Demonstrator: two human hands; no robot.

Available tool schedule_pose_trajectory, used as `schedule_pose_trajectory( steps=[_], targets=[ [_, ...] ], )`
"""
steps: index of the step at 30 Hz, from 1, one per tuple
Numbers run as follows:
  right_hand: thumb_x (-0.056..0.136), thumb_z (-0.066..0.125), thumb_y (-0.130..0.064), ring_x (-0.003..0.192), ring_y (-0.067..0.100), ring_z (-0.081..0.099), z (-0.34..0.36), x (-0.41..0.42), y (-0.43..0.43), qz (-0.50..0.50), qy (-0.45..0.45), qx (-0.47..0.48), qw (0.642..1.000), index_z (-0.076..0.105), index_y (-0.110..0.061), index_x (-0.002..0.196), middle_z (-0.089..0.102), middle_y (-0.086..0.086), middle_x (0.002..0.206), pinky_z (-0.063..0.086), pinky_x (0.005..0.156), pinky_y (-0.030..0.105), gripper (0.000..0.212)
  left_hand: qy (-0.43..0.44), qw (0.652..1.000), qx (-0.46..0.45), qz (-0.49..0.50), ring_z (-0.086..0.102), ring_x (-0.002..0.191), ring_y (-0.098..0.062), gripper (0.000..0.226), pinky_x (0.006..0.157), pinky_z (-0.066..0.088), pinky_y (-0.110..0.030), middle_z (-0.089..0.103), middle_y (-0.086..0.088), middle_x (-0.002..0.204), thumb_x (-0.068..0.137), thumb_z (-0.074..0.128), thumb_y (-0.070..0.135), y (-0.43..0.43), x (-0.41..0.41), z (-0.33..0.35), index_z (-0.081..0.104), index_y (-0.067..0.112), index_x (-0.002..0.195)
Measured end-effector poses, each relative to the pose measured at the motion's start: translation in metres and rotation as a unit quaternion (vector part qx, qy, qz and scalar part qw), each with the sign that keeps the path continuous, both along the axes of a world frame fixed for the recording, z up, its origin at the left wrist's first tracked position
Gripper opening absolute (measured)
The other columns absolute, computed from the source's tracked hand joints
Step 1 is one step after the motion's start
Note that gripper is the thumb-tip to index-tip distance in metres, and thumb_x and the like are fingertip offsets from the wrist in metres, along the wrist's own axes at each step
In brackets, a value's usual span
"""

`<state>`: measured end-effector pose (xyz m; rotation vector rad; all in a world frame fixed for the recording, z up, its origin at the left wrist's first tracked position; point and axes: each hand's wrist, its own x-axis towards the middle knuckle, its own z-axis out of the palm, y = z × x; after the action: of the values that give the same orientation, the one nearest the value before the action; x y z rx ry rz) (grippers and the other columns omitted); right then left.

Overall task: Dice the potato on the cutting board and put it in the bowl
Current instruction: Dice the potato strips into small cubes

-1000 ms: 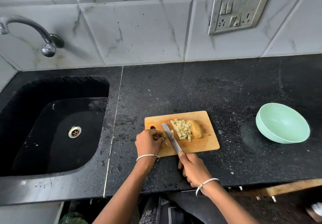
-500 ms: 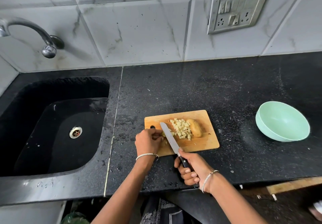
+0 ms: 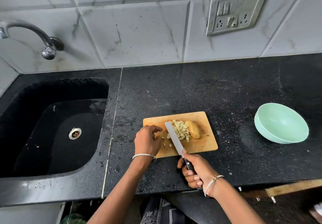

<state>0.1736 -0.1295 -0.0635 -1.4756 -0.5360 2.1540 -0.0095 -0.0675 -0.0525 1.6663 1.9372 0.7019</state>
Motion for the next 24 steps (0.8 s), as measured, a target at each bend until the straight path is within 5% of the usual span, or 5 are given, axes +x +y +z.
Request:
schedule_pose_trajectory(
  steps=[5,11,20,24],
  targets=[
    [0.091,0.051,-0.052,0.032,0.006,0.019,-0.006,-0.011,-0.001,0.014,0.079,-0.054,0.995,0.057,-0.010,0.075,0.029,0.000,0.051,0.015,0.033,0.011,0.045,0.057,0.995,0.043,-0.070,0.053,0.096,-0.026,0.049,0.079,0.044,-0.034,0.058,0.001,0.100,0.069,0.051,-0.004,0.005,0.005,0.002,0.073,0.029,0.099],
    [0.089,0.052,-0.053,0.031,0.006,0.019,-0.006,-0.012,-0.004,0.020,0.089,-0.062,0.994,0.058,-0.011,0.074,0.029,-0.001,0.050,0.016,0.032,0.011,0.045,0.225,0.964,-0.016,-0.143,0.037,0.119,-0.023,0.051,0.088,0.032,-0.038,0.042,0.006,0.125,0.083,0.046,0.004,0.008,0.009,0.007,0.064,0.042,0.112],
    [0.097,0.046,-0.053,0.037,0.008,0.018,0.013,-0.004,-0.013,0.027,-0.048,0.032,0.998,0.056,-0.008,0.081,0.032,0.001,0.053,0.013,0.036,0.012,0.049,0.072,0.995,0.040,-0.060,0.049,0.105,-0.029,0.040,0.082,0.041,-0.042,0.057,0.000,0.110,0.080,0.045,0.003,0.018,0.011,0.000,0.067,0.028,0.102],
    [0.098,0.045,-0.053,0.036,0.009,0.022,0.018,0.003,-0.016,-0.013,-0.155,0.115,0.981,0.057,-0.007,0.083,0.036,0.000,0.051,0.014,0.037,0.014,0.050,0.072,0.997,0.024,-0.014,0.051,0.106,-0.031,0.023,0.085,0.042,-0.042,0.059,-0.002,0.108,0.088,0.050,0.016,0.027,0.012,-0.002,0.068,0.024,0.100]
  ],
)
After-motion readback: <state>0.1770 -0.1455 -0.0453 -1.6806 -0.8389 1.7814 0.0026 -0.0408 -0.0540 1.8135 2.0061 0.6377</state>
